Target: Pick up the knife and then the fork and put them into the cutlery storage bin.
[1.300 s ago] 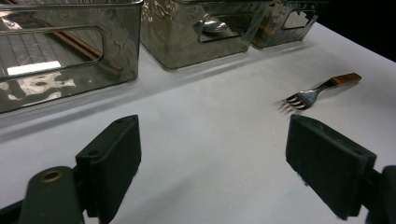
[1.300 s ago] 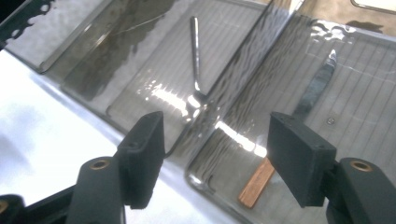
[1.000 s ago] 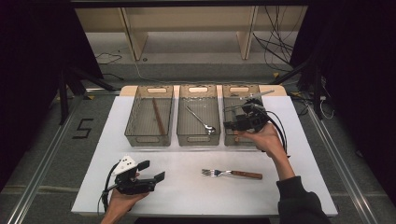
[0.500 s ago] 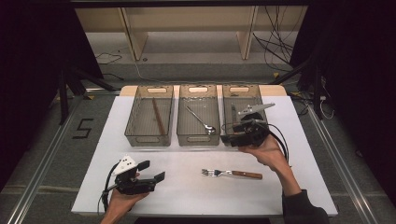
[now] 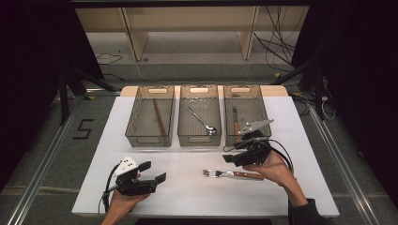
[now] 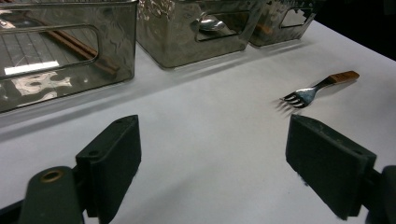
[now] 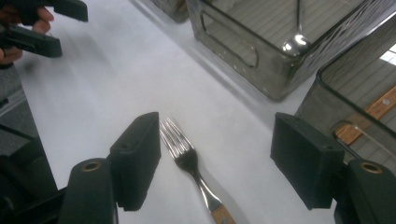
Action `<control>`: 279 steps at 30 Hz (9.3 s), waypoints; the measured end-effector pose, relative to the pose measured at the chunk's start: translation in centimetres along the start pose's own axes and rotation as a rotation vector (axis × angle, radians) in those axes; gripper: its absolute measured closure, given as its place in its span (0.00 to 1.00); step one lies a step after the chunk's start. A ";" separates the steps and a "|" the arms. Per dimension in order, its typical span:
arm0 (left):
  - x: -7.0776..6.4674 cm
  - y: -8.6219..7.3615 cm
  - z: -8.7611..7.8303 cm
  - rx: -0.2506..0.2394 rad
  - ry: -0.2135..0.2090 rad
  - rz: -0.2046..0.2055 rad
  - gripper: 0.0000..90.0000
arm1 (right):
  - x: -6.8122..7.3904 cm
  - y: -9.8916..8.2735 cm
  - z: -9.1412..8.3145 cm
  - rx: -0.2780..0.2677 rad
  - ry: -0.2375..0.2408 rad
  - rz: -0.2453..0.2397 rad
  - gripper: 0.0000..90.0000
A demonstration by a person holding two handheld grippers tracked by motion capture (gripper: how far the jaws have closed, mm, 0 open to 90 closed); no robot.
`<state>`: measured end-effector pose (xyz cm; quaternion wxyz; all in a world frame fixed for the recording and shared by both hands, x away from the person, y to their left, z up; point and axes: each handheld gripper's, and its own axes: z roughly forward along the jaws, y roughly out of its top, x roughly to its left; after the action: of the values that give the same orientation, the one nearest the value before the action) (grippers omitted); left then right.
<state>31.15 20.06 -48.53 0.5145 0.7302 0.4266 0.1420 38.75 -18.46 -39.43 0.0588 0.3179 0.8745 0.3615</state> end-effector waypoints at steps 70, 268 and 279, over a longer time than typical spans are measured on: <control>-0.2 0.0 -0.1 0.001 -0.007 0.017 0.20 | 0.0 -4.5 5.2 0.430 -0.090 -0.171 0.75; -0.2 -0.1 0.2 0.008 -0.004 0.017 0.20 | -2.3 -0.2 0.5 -0.243 -0.088 0.170 0.34; -0.2 0.0 0.3 0.004 -0.003 0.008 0.20 | -0.8 -3.2 0.3 -0.290 -0.037 0.161 0.30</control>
<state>31.21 19.71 -48.56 0.5132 0.7329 0.4234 0.1422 37.84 -20.50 -41.86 0.0910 0.3819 0.7835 0.4817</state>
